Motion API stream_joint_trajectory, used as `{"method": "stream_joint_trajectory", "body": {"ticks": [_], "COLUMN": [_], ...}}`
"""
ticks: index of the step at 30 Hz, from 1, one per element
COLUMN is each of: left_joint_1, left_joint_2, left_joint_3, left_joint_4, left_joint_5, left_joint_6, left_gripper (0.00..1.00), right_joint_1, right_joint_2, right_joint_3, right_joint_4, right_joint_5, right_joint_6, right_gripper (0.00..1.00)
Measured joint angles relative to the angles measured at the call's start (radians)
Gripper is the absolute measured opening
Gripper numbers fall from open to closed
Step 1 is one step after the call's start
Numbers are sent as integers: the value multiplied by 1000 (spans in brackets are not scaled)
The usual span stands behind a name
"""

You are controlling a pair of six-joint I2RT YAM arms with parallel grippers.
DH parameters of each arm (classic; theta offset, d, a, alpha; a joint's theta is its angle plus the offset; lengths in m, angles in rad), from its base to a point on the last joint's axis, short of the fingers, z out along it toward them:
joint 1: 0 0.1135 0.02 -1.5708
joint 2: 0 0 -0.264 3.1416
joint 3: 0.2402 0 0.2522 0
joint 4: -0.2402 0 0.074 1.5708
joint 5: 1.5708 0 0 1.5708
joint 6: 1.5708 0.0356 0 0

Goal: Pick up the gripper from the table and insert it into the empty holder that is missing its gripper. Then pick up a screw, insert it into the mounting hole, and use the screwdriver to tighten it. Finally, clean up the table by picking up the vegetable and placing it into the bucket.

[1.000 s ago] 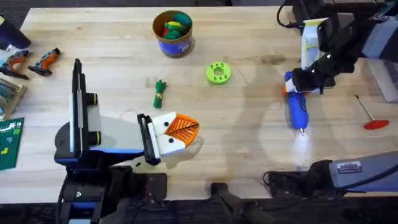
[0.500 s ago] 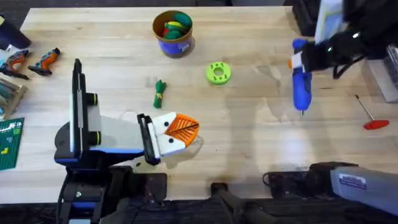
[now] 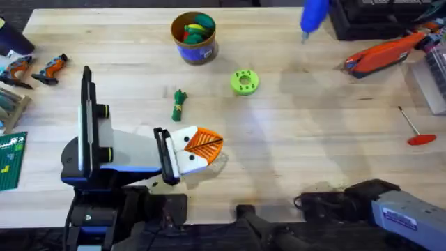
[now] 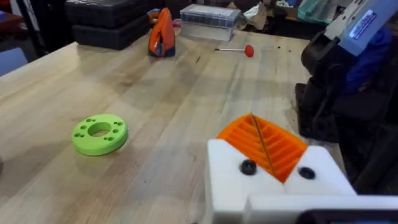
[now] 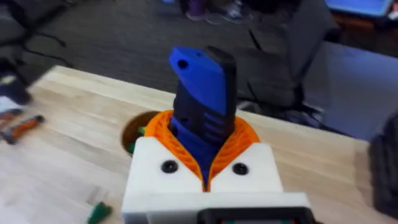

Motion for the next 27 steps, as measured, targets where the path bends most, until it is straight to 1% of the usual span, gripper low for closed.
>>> {"method": "stream_joint_trajectory", "body": {"ticks": [3,11,16,18,19,20,25,27], "left_joint_1": [0,0,0,0,0,0,0,0], "left_joint_2": [0,0,0,0,0,0,0,0], "left_joint_3": [0,0,0,0,0,0,0,0], "left_joint_4": [0,0,0,0,0,0,0,0], "left_joint_5": [0,0,0,0,0,0,0,0], "left_joint_6": [0,0,0,0,0,0,0,0], "left_gripper": [14,14,14,14,14,14,14,14], "right_joint_1": [39,113,135,140,140,139,140,140], "right_joint_2": [-19,-25,-12,-12,-9,-4,14,14], "right_joint_3": [1,1,-29,-71,-166,-202,-342,-388], "right_joint_4": [55,171,371,451,599,666,925,998], "right_joint_5": [-39,-86,-157,-177,-223,-248,-354,-393], "right_joint_6": [34,151,220,254,298,314,407,439], "right_gripper": [26,26,26,26,26,26,26,26]}}
